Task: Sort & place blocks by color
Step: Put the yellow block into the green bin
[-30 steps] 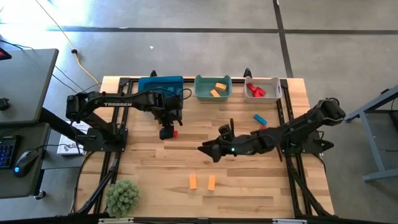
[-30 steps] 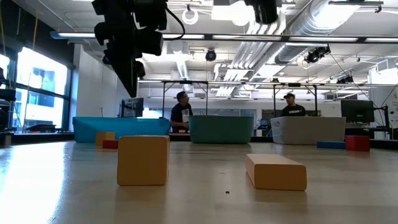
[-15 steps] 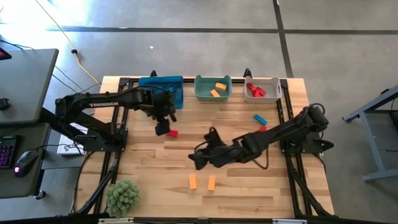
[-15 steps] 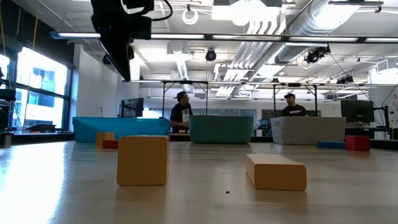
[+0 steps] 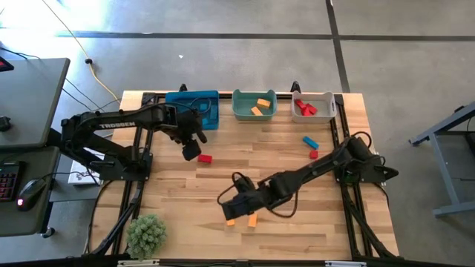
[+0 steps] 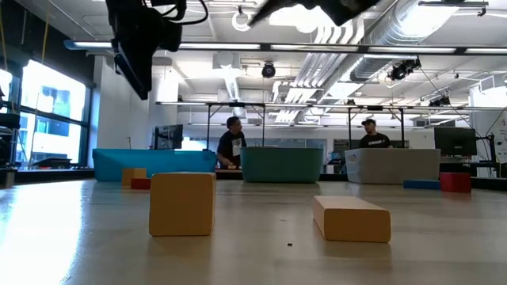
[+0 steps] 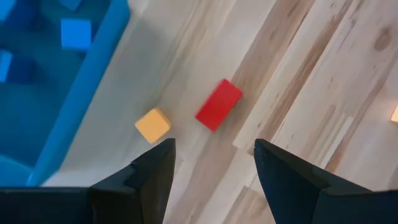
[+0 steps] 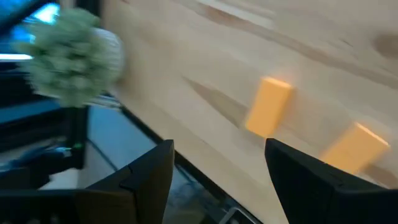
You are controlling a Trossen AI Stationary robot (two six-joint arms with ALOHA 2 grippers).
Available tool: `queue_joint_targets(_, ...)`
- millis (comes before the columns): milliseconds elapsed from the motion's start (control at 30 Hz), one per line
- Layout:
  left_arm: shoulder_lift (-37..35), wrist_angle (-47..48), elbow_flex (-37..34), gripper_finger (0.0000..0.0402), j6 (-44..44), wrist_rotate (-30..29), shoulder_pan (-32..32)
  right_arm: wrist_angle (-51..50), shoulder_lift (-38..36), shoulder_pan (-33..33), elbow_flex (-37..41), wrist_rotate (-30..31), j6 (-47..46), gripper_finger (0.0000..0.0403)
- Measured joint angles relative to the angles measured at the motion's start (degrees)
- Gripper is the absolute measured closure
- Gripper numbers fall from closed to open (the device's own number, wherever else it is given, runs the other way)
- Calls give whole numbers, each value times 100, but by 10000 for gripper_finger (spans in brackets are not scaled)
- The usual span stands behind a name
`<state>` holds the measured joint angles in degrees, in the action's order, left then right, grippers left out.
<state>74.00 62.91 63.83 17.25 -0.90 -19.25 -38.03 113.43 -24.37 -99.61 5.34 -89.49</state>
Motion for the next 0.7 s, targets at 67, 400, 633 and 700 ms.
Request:
queue_joint_targets(67,0,34,0,193,147,-1,31,-185,102,-91,0,-7,-181,162)
queue_joint_targets(400,2,25,0,193,685,-31,271,-1273,541,-517,10,16,-1144,162)
queue_joint_targets(633,2,26,0,193,814,-130,479,-1296,899,-611,13,42,-1542,162)
queue_joint_targets(700,2,23,0,193,820,-133,521,-1291,1004,-606,14,34,-1608,162)
